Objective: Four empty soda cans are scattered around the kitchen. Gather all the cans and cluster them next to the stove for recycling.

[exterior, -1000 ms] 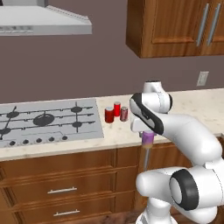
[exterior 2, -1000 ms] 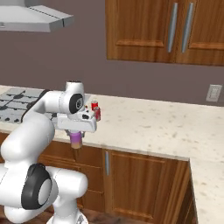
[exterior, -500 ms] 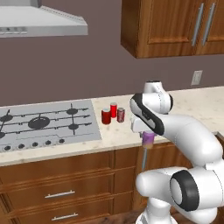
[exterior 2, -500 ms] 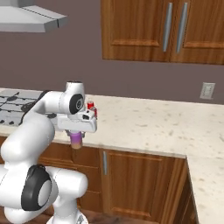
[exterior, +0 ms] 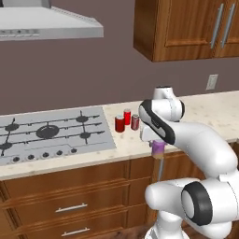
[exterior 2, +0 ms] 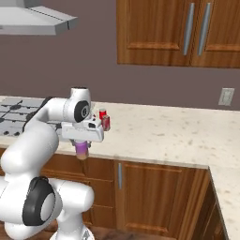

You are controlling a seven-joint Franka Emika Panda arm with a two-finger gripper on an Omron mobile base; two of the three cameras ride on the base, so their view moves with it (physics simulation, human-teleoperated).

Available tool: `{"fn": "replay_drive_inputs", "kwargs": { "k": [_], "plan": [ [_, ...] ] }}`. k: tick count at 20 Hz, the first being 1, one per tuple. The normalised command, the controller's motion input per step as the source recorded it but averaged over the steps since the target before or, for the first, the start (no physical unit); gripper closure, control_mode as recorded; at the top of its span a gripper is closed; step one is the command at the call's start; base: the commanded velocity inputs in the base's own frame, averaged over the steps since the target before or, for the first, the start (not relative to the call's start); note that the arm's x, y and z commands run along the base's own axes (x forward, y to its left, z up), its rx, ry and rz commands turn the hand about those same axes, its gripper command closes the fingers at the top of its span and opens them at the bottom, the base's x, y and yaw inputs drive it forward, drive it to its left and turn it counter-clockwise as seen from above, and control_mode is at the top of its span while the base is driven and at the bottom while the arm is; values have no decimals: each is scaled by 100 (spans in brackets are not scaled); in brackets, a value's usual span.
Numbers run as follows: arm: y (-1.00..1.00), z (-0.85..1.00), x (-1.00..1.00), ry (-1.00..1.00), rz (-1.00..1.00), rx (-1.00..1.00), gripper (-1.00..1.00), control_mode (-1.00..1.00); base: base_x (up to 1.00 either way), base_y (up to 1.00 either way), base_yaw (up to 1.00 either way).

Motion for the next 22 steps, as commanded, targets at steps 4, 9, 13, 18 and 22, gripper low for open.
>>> {"fn": "replay_drive_inputs", "kwargs": {
  "k": [4,9,13,18,22],
  "plan": [
    [0,0,0,0,0,0,100,100,38,20,-7],
    [0,0,0,0,0,0,100,100,49,17,-7],
    [0,0,0,0,0,0,100,100,42,23,-6],
    [0,0,0,0,0,0,100,100,31,26,-6],
    [0,0,0,0,0,0,100,100,27,28,-7]
  ]
}}
